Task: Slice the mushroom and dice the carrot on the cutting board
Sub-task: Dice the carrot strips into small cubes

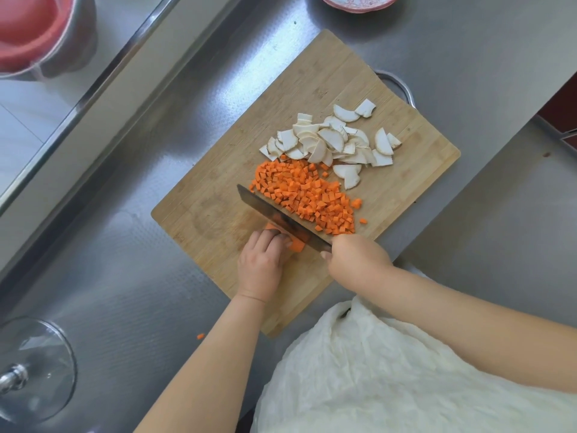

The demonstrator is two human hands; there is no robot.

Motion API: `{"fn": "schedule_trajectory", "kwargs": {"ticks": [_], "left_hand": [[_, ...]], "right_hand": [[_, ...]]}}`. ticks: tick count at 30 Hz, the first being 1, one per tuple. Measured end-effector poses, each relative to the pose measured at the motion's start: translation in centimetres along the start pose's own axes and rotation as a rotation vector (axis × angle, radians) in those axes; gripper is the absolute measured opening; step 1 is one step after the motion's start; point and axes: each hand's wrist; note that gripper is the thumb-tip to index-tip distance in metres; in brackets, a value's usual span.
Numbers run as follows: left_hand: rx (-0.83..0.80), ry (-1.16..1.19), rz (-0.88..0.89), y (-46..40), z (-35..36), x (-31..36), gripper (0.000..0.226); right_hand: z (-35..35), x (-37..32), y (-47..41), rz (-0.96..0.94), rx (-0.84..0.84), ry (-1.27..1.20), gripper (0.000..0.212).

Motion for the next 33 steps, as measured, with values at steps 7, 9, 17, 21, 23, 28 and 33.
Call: {"fn": "schedule_trajectory", "kwargs": {"ticks": [7,9,17,21,23,28,33], "left_hand": [[0.010,-0.010,-0.008,0.1,-0.3,0.3,0.020],[0.036,0.002,-0.008,0.1,-0.3,0.5,0.024],[0.082,0.010,0.004,0.0,-0.3,0.5,0.023],[0.083,0.012,0.010,0.3,-0.1,0.1,0.019],[0.090,0.021,0.013,0.4,0.1,-0.1,0.020],[0.087,0.030,0.001,0.7,0.3,-0.2,0.020],[0.076,0.057,0.014,0.5,0.4,-0.4,0.016]], "right_hand": [[-0.2,-0.3,2.0,-0.117,0.102,0.076,0.024],[-0.2,-0.5,2.3,-0.117,0.114,0.110,0.017],[-0.3,-0.9,2.5,-0.108,0.069,0.140,0.017],[-0.9,-1.1,2.8,-0.113,0.056,0.165,0.019],[-1.0,-1.2,2.9,-0.112,0.046,0.170,0.021],[-1.2,-1.6,2.8,-0.069,-0.004,0.174,0.026],[-1.2,-2.4,1.7,0.016,-0.050,0.136,0.025]]}}
Point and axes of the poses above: each hand's wrist, its own y-axis away from the middle knuckle, its own z-axis out of the palm, x = y × z, and after that the axes turned 1 degree about x, right-handed
